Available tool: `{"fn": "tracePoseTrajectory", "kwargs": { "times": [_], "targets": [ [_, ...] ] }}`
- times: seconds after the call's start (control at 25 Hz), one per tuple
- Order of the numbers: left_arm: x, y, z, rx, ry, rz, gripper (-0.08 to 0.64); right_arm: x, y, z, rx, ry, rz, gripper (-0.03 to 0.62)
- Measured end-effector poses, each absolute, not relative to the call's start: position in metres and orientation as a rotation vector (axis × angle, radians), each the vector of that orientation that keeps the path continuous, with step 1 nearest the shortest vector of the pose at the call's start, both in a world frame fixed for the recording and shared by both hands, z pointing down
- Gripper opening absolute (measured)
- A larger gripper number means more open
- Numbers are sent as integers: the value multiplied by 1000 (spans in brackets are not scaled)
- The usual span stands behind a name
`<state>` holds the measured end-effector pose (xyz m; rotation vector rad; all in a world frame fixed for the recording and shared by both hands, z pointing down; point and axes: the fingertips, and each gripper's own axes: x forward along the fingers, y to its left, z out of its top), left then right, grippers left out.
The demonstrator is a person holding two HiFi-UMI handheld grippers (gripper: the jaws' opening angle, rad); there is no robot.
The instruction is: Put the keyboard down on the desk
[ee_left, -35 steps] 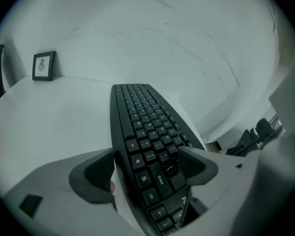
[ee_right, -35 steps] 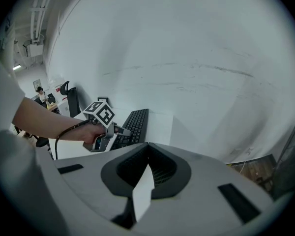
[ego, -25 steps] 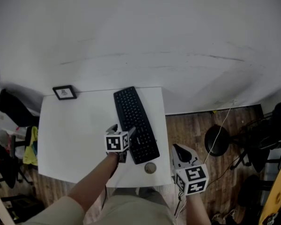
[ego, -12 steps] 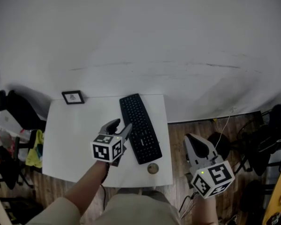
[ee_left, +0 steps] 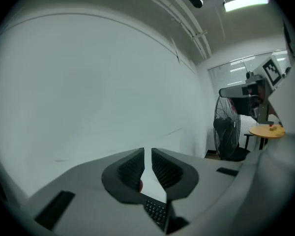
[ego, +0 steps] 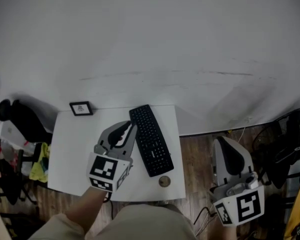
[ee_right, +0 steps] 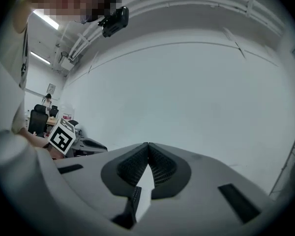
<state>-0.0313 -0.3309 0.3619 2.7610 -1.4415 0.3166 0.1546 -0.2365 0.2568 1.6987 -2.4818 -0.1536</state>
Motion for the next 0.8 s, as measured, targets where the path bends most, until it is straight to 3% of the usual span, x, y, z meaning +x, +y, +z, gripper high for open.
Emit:
{"fn": "tracePoseTrajectory", "kwargs": {
  "times": [0.32,0.8],
  "targets": [
    [-44,-298,299,2891,-1456,59,21,162,-211,239,1758,-2526,-195,25],
    [-43,-271,342,2838,-1417,200,20,157,-216,288,1675,-2525,-57,25]
  ]
}}
